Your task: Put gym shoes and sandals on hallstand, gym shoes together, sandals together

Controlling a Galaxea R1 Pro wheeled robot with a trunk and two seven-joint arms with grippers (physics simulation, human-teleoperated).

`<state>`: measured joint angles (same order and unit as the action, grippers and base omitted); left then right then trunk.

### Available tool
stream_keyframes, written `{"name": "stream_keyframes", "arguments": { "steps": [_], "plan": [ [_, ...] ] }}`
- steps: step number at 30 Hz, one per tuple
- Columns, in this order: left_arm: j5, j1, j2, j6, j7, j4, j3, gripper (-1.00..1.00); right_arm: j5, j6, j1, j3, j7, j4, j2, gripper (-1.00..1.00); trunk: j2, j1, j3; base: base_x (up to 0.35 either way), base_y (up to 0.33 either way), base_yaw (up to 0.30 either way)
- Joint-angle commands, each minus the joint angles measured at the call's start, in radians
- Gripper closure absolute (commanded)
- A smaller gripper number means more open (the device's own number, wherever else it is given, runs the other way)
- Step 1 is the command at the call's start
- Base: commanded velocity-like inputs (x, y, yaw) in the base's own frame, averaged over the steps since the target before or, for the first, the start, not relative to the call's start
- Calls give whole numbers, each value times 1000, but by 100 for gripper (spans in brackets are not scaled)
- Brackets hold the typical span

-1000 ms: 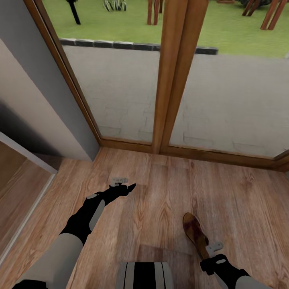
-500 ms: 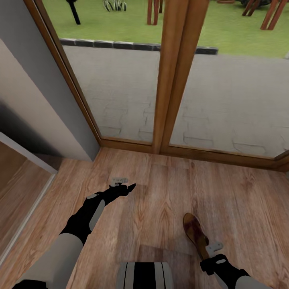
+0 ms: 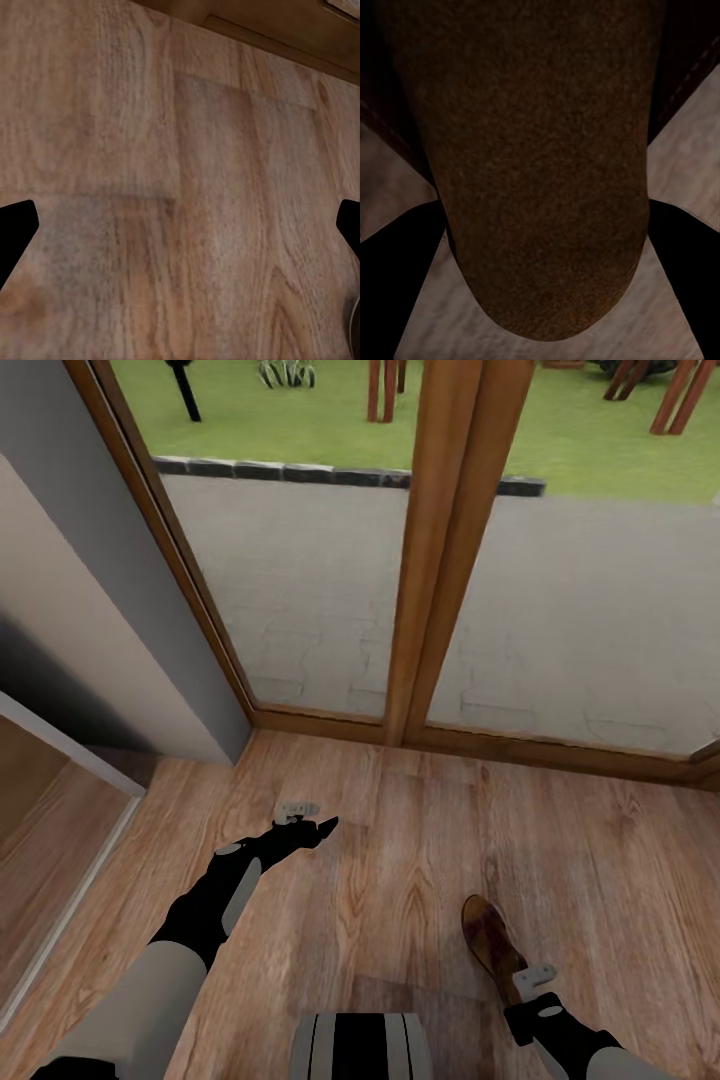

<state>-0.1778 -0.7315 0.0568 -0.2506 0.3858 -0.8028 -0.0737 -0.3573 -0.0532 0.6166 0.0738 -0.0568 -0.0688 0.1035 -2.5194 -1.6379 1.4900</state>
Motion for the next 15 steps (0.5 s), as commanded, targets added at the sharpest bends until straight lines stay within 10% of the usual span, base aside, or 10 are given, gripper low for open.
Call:
{"name": "stream_keyframes", "arguments": {
  "steps": [1, 15],
  "plan": [
    [-11, 0, 0, -10, 1, -1, 0, -100, -8, -4, 0, 6, 0, -2, -1, 100, 0, 0, 1, 0, 0, 0],
    [-11, 0, 0, -10, 1, -1, 0, -100, -8, -4, 0, 6, 1, -2, -1, 100, 0, 0, 1, 0, 0, 0]
  ]
}}
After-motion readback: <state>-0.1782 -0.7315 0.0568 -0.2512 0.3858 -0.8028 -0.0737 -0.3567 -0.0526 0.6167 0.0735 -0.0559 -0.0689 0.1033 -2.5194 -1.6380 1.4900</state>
